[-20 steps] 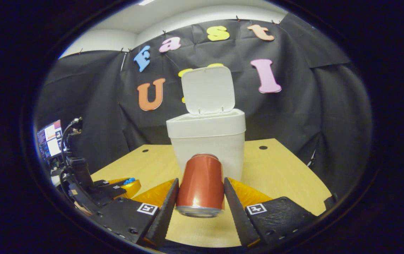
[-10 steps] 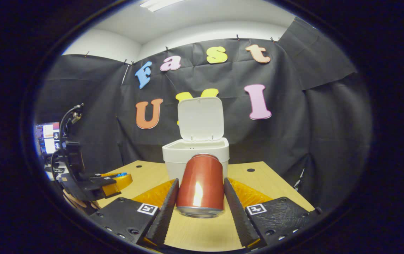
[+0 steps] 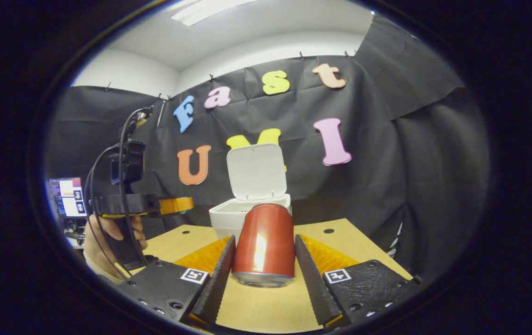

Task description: Press the lid of the desktop garbage bin to open it, pick up the crumpled paper on the desktop and throw it into the bin, then pick up the pop can on the desktop and drop it into the bin, and finally close the garbage bin lid.

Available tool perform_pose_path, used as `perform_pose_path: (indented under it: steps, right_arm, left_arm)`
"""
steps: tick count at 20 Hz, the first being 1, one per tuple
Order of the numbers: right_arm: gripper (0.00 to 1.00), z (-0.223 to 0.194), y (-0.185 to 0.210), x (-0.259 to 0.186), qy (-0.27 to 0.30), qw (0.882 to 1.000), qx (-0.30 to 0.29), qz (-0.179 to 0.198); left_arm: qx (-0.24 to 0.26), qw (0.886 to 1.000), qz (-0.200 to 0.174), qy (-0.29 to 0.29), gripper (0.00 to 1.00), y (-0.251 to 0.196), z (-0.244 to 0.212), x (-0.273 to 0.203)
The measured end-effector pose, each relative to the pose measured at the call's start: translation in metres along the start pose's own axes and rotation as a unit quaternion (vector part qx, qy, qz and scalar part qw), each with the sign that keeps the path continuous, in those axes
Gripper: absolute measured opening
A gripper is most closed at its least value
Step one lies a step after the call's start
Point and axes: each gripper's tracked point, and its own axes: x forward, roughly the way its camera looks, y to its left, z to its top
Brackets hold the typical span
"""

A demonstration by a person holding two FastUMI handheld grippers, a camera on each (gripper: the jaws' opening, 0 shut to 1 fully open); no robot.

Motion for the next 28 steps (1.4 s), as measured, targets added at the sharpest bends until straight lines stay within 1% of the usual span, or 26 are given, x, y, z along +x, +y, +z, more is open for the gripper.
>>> perform_pose_path:
  steps: [2,4,5,9,10,11,13,16,18,19,20,21,23,26,27,28]
  right_arm:
    - [0.76,0.007,-0.009,-0.001,-0.007,1.0,0.015,-0.002]
    - [0.75,0.01,-0.017,0.0,-0.011,1.0,0.027,-0.002]
    - [0.75,0.011,-0.02,-0.001,-0.011,0.999,0.031,-0.001]
    - [0.76,0.02,-0.035,-0.002,-0.023,0.999,0.041,-0.007]
    - [0.75,0.019,-0.039,-0.003,-0.026,0.999,0.041,-0.01]
    - [0.75,0.02,-0.043,-0.004,-0.029,0.999,0.041,-0.013]
    - [0.75,0.022,-0.048,-0.004,-0.034,0.998,0.045,-0.016]
    - [0.76,0.022,-0.052,0.0,-0.03,0.998,0.047,-0.02]
    - [0.76,0.019,-0.048,-0.001,-0.024,0.998,0.048,-0.016]
    - [0.75,0.019,-0.047,0.0,-0.023,0.999,0.046,-0.014]
    - [0.76,0.02,-0.046,0.0,-0.023,0.999,0.044,-0.014]
    - [0.75,0.019,-0.045,0.001,-0.024,0.999,0.041,-0.015]
    - [0.76,0.017,-0.043,0.003,-0.023,0.999,0.04,-0.016]
    - [0.75,0.016,-0.041,0.004,-0.022,0.999,0.037,-0.018]
    - [0.76,0.015,-0.041,0.004,-0.022,0.999,0.034,-0.021]
    - [0.76,0.015,-0.041,0.005,-0.023,0.999,0.03,-0.024]
  left_arm:
    - [-0.001,1.0,-0.023,-0.016,0.44,-0.016,0.013,0.017]
    - [-0.008,0.998,-0.062,-0.011,0.44,-0.041,0.015,0.031]
    - [-0.01,0.997,-0.072,-0.009,0.44,-0.049,0.014,0.035]
    - [0.016,0.997,-0.071,-0.004,0.44,-0.054,0.012,0.058]
    - [0.017,0.997,-0.07,-0.005,0.5,-0.053,0.013,0.062]
    - [0.02,0.998,-0.064,-0.006,0.44,-0.053,0.012,0.067]
    - [0.03,0.998,-0.059,-0.002,0.45,-0.05,0.011,0.069]
    - [0.014,0.998,-0.061,-0.004,0.49,-0.053,0.01,0.071]
    - [0.003,0.998,-0.068,0.002,0.58,-0.056,0.007,0.07]
    - [0.0,0.998,-0.068,0.007,0.69,-0.057,0.006,0.068]
    - [-0.004,0.997,-0.07,0.015,0.74,-0.058,0.003,0.064]
    - [-0.005,0.997,-0.079,0.024,0.85,-0.062,0.0,0.06]
    - [-0.008,0.997,-0.068,0.028,0.87,-0.058,0.0,0.055]
    - [-0.006,0.998,-0.058,0.032,0.93,-0.052,-0.001,0.044]
    - [-0.003,0.998,-0.053,0.034,0.96,-0.049,-0.003,0.04]
    - [-0.004,0.998,-0.051,0.032,0.97,-0.047,-0.002,0.035]
